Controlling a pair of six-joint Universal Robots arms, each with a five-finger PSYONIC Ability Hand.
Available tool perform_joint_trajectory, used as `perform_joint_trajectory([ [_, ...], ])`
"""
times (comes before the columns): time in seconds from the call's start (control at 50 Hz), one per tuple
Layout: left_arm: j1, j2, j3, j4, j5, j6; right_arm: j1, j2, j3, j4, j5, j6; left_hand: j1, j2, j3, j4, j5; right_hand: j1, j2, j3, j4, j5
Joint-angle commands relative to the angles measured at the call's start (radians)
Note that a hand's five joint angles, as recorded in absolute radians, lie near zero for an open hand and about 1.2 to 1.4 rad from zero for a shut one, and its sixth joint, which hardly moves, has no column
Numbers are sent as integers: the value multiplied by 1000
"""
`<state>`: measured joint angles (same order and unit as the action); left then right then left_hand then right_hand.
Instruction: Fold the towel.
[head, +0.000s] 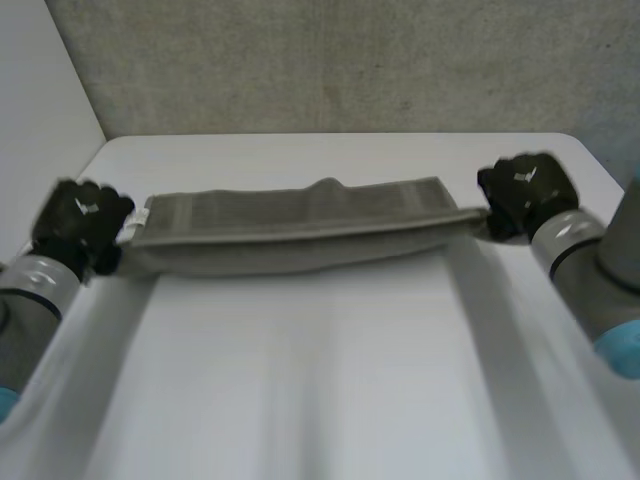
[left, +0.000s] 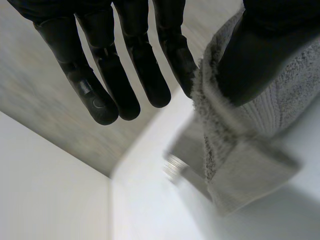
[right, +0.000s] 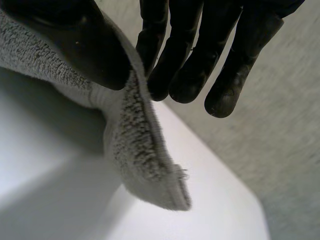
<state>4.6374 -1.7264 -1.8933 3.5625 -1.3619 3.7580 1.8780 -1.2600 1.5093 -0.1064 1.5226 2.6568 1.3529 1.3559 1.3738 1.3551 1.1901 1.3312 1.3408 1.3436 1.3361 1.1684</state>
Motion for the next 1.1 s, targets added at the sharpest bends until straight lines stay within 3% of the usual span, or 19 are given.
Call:
perform_joint_trajectory([
  [0.02, -19, 221, 25, -117, 1, -35, 12, -122, -139, 278, -12, -127, 43, 40, 23, 41, 32, 65, 56, 53, 60, 53],
  [0.18, -34, 386, 4, -335, 10, -35, 0, -249, -230, 509, -71, -273, 43, 40, 23, 41, 32, 65, 56, 53, 60, 53],
  [0.26, -31, 381, -13, -332, 17, -33, -7, -249, -242, 550, -125, -348, 43, 40, 23, 41, 32, 65, 56, 53, 60, 53],
  [0.3, -31, 353, -16, -323, 26, -32, -22, -182, -236, 571, -151, -415, 43, 40, 23, 41, 32, 65, 56, 53, 60, 53],
  [0.34, -35, 195, -1, -280, 49, -29, -20, -113, -245, 577, -144, -442, 43, 40, 23, 41, 32, 65, 56, 53, 60, 53],
  [0.38, -37, 130, 16, -262, 49, -27, -16, -9, -261, 582, -116, -480, 43, 40, 23, 41, 32, 65, 56, 53, 60, 53],
  [0.5, -68, -160, 182, -191, 33, -29, -5, 132, -339, 573, -88, -503, 43, 40, 23, 41, 32, 65, 56, 53, 60, 53],
  [0.6, -123, -358, 389, -191, -18, -29, 23, 382, -590, 562, -72, -491, 43, 40, 23, 41, 32, 65, 56, 53, 60, 53],
  [0.74, -143, -614, 728, -202, -89, -29, 26, 568, -832, 562, -30, -469, 43, 40, 23, 41, 32, 65, 56, 53, 60, 53],
  [0.9, -155, -774, 962, -270, -114, -29, 24, 754, -1054, 565, -13, -471, 43, 40, 23, 41, 32, 65, 56, 53, 60, 53],
  [1.1, -170, -820, 988, -324, -118, -29, 24, 847, -1123, 570, 13, -480, 43, 40, 23, 41, 32, 65, 56, 53, 60, 53],
])
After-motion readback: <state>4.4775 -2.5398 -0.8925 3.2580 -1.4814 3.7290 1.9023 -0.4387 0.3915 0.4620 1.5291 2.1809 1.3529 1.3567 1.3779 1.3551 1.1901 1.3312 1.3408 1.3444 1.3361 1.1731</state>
